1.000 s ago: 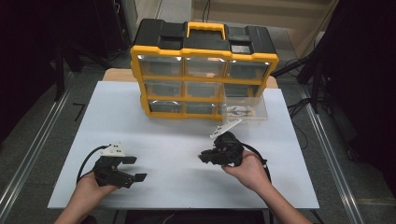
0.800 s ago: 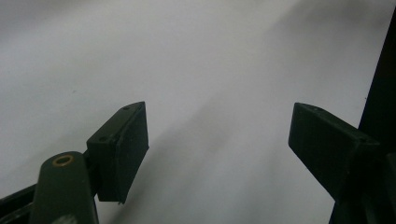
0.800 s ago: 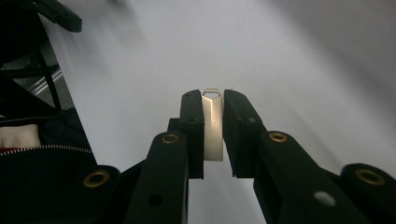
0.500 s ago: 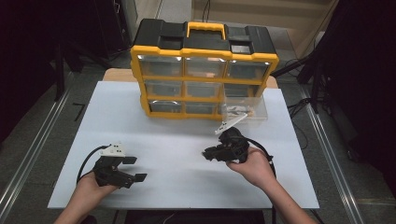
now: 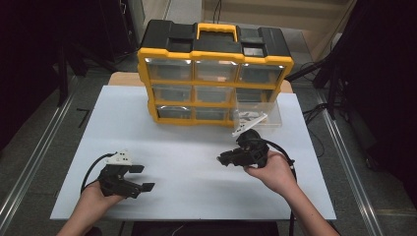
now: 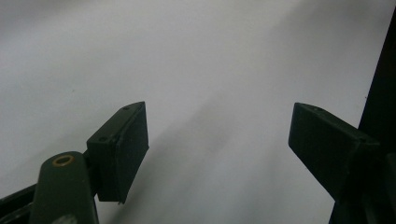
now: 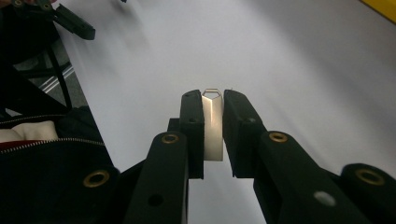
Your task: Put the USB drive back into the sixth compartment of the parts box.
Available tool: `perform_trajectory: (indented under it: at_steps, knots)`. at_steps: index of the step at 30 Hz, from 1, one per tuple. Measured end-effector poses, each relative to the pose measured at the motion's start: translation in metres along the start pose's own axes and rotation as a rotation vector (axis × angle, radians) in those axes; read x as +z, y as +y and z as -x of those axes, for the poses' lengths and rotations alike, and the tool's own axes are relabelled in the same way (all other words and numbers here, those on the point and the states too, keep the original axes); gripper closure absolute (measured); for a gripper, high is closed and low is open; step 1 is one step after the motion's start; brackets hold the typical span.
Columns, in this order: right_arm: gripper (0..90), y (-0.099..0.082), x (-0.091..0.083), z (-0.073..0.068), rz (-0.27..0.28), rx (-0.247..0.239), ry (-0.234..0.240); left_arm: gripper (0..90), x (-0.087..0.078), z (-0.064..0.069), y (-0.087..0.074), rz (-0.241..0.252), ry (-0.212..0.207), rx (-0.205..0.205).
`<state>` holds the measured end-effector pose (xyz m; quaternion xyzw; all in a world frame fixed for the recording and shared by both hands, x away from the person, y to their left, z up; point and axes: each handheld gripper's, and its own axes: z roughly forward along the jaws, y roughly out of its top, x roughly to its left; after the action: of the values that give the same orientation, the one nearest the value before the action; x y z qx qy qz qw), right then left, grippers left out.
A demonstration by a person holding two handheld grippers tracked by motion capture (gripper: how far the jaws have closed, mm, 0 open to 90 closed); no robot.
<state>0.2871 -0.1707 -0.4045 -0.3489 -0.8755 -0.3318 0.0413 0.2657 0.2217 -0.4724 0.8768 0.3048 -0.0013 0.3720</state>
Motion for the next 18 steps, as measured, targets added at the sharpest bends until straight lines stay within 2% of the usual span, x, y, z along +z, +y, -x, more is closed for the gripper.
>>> perform_trajectory:
  at_steps: [9, 18]
  knots:
    - [76.3, 0.007, -0.017, 0.001, 0.020, -0.017, 0.008, 21.4, 0.001, 0.000, 0.000, -0.001, 0.004, -0.005]
    - [76.3, 0.018, -0.024, -0.002, 0.016, -0.038, 0.016, 21.4, 0.001, -0.001, 0.000, -0.005, 0.006, -0.003]
